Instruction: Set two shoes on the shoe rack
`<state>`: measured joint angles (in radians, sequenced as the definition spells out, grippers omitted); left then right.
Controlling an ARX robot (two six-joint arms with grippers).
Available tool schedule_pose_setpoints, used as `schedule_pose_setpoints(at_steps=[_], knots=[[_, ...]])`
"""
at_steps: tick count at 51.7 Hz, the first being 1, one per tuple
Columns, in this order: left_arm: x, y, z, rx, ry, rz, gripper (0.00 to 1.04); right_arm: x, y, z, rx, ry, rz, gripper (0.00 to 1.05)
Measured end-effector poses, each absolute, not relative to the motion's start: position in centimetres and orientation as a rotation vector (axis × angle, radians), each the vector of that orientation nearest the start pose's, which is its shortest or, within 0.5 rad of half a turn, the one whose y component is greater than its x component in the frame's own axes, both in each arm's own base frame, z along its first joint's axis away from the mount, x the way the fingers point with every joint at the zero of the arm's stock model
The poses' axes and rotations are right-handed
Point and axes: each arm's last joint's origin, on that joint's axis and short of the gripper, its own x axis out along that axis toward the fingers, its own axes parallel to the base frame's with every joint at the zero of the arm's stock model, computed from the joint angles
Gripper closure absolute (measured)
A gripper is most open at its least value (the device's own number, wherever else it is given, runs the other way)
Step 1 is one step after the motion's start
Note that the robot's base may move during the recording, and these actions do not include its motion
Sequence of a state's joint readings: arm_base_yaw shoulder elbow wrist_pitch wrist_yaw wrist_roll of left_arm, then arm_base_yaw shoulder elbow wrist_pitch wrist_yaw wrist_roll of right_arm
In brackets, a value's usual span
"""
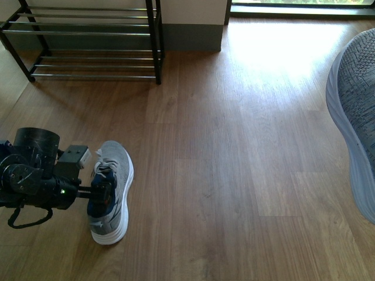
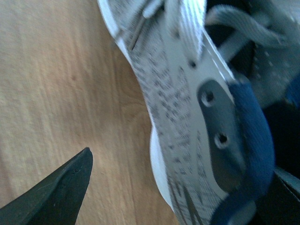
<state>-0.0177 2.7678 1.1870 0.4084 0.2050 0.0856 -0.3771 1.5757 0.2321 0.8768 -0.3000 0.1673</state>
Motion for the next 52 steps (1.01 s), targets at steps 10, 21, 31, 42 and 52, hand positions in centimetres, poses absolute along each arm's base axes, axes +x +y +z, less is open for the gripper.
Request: schedule_pose_setpoints(at_steps=[10,21,31,42,52], knots=[[36.0,-1.2,-13.2,-0.025,1.156,-0.277,0.09,20.8,-7.3,9.9,0.320,0.434,-0.113,1.03],[37.6,0.1,-13.1,0.001,1.126,-0.193,0.21,20.8,-7.3,9.9,0.320,0.434,-0.113,1.03],[37.3,-0.3,-13.2,0.005,1.130,-0.203,0.54,20.8,-7.3,9.9,0.320,0.434,-0.113,1.03],[36.9,-0.5,-13.2,0.007,1.138,-0.206,0.83,20.8,-7.3,9.9,0.320,0.434,-0.113,1.03],[36.8,-0.6,-13.1,0.013,1.142,-0.199,1.04,20.8,-7.3,9.9,0.320,0.434,-0.113,1.03]])
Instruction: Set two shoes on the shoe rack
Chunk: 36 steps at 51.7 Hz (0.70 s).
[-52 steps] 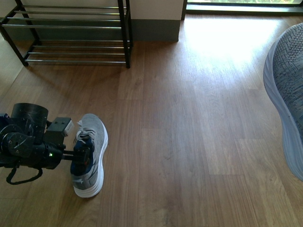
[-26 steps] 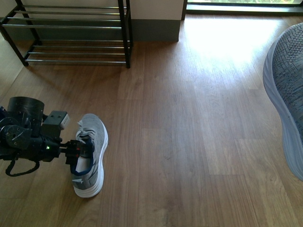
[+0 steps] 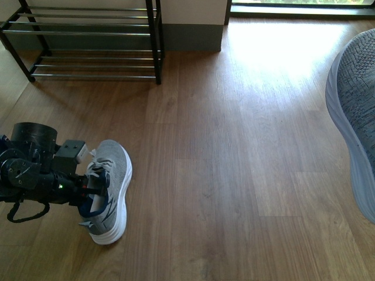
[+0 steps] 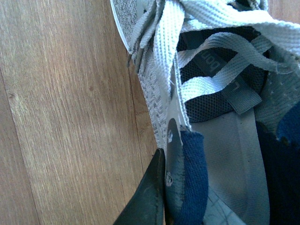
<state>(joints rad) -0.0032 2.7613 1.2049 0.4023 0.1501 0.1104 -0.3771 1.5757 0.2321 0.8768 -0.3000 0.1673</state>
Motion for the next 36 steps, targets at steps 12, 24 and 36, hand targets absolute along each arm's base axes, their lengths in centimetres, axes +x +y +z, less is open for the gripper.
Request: schedule_pose_setpoints(at_steps=[12,24,36], knots=[[36.8,-0.9,-12.8,0.011,1.136,-0.209,1.03,20.8,-7.3,9.9,0.319,0.434,-0.113,1.03],[36.3,-0.5,-11.6,0.021,1.113,-0.204,1.03,20.8,-7.3,9.9,0.320,0.434,-0.113,1.03],[36.9,1.0,-6.7,0.053,0.974,-0.170,1.03,20.8,-7.3,9.9,0.319,0.434,-0.113,1.03]])
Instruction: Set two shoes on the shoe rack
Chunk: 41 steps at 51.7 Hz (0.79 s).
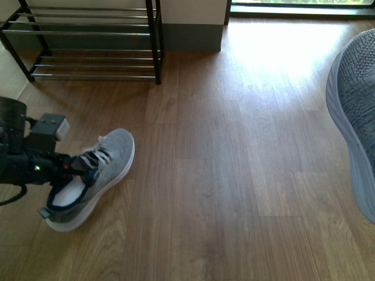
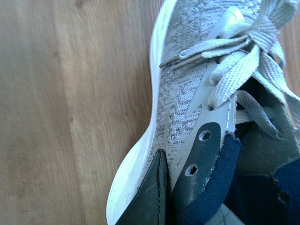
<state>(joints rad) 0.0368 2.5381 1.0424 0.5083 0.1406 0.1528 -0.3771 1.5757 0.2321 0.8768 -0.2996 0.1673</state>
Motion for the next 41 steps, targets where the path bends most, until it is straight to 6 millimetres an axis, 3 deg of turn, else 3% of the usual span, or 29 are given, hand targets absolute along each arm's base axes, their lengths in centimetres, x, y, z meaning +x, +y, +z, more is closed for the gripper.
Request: schedule_pose_setpoints(at_steps=[6,12,41], knots=[[37.3,1.5,-4.4,0.036,0.870,-0.138,1.03,20.8,-7.3,9.9,0.320,0.434,-0.113,1.03],[37.8,1.7,-3.7,0.023,0.762,-0.092,1.03,20.8,-7.3,9.9,0.320,0.434,-0.113,1.03],[37.6,1.7,-3.8,-0.059,0.414,0.040,1.03,20.8,-7.3,9.9,0.319,0.434,-0.113,1.03]])
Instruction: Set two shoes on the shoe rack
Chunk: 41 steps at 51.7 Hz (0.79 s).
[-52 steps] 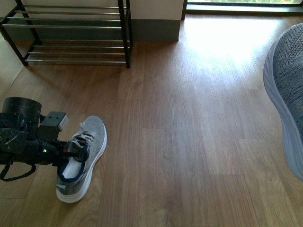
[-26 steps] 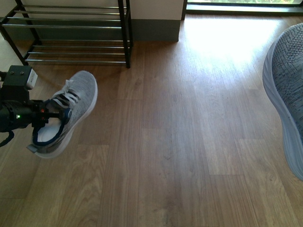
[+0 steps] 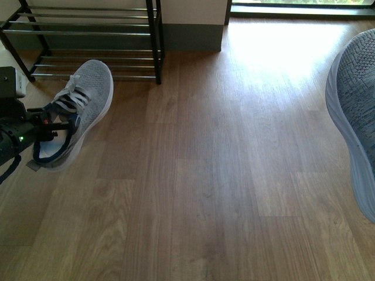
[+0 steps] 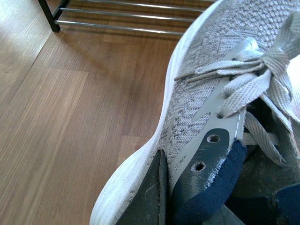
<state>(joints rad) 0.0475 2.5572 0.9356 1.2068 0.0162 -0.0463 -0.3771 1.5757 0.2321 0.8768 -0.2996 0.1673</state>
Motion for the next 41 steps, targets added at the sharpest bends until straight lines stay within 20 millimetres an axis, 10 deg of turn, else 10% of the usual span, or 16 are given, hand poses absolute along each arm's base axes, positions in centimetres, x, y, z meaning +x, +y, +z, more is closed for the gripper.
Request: schedule_pose_setpoints(at_steps=[5,11,21,41], knots=[[35.4,1.8,-1.9,-0.067,0.595,0.042,1.03,20.8,-7.3,9.9,0.319,0.434,-0.113,1.03],[29.1,1.8,5.1,-0.092,0.807,0.059,1.03,20.8,-7.3,9.9,0.319,0.434,-0.111,1.03],[27.6,2.7,18.2,-0.100,0.319,0.093,1.03,20.8,-7.3,9.9,0.320,0.434,-0.107,1.03],[25.4,1.1,17.9,-0.077,0.344,0.074,1.03,20.8,-7.3,9.9,0.319,0.434,-0.110,1.03]])
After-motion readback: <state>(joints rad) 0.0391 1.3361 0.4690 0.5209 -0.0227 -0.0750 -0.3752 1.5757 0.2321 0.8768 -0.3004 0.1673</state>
